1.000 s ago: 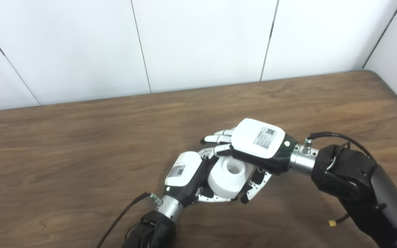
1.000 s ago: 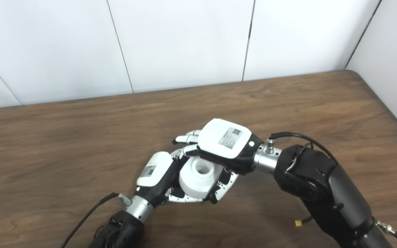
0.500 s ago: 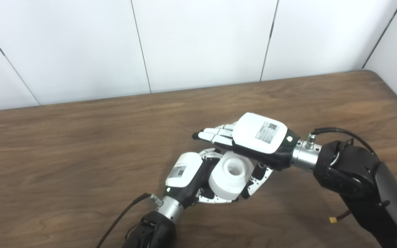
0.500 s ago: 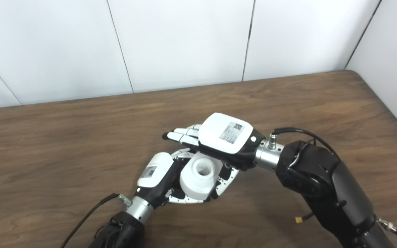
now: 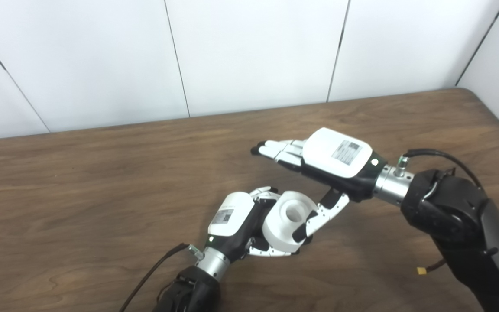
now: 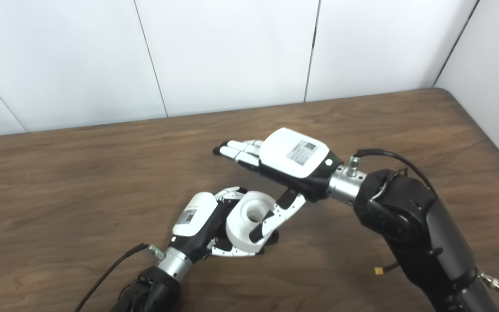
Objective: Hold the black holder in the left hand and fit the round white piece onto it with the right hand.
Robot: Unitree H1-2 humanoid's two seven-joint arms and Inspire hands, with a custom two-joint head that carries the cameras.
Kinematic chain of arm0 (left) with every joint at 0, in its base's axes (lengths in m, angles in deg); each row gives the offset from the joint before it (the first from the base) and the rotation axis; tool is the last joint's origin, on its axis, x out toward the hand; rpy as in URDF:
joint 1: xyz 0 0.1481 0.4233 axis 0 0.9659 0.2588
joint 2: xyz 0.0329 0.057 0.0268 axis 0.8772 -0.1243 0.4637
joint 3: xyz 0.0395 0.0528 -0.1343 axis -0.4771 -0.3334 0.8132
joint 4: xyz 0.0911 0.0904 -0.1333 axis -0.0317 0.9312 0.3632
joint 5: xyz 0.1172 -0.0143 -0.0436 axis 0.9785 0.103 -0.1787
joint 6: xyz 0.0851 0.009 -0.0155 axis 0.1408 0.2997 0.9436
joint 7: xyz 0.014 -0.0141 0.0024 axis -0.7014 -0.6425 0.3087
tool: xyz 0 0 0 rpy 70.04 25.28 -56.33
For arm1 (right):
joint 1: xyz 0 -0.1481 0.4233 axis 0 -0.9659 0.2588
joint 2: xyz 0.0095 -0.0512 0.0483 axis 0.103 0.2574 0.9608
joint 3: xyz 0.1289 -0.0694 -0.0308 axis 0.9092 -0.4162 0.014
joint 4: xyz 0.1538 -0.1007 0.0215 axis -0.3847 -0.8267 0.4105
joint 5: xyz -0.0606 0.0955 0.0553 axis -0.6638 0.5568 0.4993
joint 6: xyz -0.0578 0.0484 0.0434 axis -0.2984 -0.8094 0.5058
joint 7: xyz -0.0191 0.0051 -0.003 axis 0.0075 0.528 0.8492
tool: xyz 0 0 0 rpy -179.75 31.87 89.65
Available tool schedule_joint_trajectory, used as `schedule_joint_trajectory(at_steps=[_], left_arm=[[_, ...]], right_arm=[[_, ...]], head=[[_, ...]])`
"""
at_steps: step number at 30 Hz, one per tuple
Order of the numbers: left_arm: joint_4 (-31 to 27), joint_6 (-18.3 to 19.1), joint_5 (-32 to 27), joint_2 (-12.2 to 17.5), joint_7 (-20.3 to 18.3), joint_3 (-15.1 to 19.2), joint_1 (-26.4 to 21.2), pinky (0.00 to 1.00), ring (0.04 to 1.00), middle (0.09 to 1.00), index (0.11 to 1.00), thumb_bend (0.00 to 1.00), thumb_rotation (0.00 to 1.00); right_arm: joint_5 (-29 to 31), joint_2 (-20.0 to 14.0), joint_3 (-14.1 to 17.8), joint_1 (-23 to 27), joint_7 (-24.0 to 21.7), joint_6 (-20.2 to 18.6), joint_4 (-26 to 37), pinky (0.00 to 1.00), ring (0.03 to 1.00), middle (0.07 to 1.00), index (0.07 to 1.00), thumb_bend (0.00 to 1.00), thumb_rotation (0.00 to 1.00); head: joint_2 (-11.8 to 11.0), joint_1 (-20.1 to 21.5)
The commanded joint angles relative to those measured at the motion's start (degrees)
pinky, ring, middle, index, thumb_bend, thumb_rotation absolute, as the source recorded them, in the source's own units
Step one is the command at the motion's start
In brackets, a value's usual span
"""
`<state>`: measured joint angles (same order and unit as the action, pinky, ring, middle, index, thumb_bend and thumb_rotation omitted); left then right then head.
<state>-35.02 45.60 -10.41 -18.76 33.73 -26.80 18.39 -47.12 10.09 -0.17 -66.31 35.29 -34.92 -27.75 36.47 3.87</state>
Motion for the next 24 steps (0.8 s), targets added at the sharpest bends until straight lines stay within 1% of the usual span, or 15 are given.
schedule_joint_trajectory(at_steps=[1,3,5,6,10,12,15,19,21,22,24], left_arm=[[1.47,-0.11,-0.56,0.83,-0.16,0.27,0.73,0.99,0.852,0.723,0.483,0.52,0.05],[1.48,-0.13,-0.59,0.86,-0.07,0.37,0.80,0.99,0.851,0.722,0.483,0.52,0.05],[1.31,-0.10,-0.75,1.02,-0.32,0.41,0.82,1.00,0.852,0.723,0.483,0.52,0.05],[1.28,-0.14,-0.84,1.09,-0.38,0.42,0.83,1.00,0.852,0.724,0.483,0.52,0.05],[1.45,-0.46,-1.17,1.33,-0.26,0.58,0.85,1.00,0.851,0.724,0.483,0.52,0.05],[1.49,-0.56,-1.20,1.39,-0.22,0.67,0.86,1.00,0.850,0.723,0.483,0.52,0.05],[1.67,-0.98,-1.26,1.58,-0.13,0.76,0.74,1.00,0.851,0.723,0.483,0.52,0.05],[2.03,-1.58,-1.84,1.86,-0.32,1.06,0.70,1.00,0.852,0.724,0.483,0.52,0.05],[2.05,-1.70,-1.87,2.02,-0.37,1.19,0.73,1.00,0.853,0.726,0.483,0.52,0.05],[2.12,-1.84,-1.92,2.13,-0.36,1.29,0.74,1.00,0.851,0.726,0.483,0.52,0.05],[2.21,-1.99,-2.04,2.31,-0.39,1.46,0.77,1.00,0.850,0.725,0.483,0.52,0.05]], right_arm=[[2.22,0.15,2.31,1.70,3.11,-1.65,1.43,0.64,0.887,0.961,1.000,0.84,0.94],[3.32,0.27,3.61,1.44,4.29,-2.32,0.86,0.64,0.881,0.957,1.000,0.83,0.99],[4.00,0.30,5.03,1.28,5.10,-3.60,0.45,0.65,0.886,0.958,1.000,0.83,1.00],[4.16,0.21,5.40,1.27,5.39,-3.87,0.27,0.66,0.892,0.963,1.000,0.81,1.00],[4.44,-0.60,6.76,1.16,7.56,-3.43,-1.42,0.67,0.898,0.962,1.000,0.77,1.00],[4.53,-0.95,6.99,1.02,7.93,-3.40,-1.79,0.68,0.904,0.964,1.000,0.78,1.00],[5.63,-0.83,8.24,0.37,9.26,-4.10,-2.18,0.71,0.900,0.955,0.999,0.79,1.00],[5.31,0.07,10.38,-0.47,11.79,-6.47,-3.79,0.71,0.909,0.971,1.000,0.78,1.00],[6.49,0.49,11.81,-1.04,13.15,-7.91,-5.14,0.74,0.928,0.991,1.000,0.77,1.00],[7.31,0.73,12.59,-1.32,14.11,-8.30,-6.11,0.78,0.940,0.997,1.000,0.76,1.00],[8.41,0.71,13.56,-1.88,16.00,-7.70,-8.27,0.82,0.948,1.000,1.000,0.74,1.00]], head=[[0.01,0.03],[-0.03,-0.02],[-0.02,-0.01],[-0.02,-0.01],[-0.01,0.27],[-0.14,0.44],[-0.22,0.67],[-0.55,1.10],[-0.72,1.09],[-0.77,1.09],[-0.92,1.22]])
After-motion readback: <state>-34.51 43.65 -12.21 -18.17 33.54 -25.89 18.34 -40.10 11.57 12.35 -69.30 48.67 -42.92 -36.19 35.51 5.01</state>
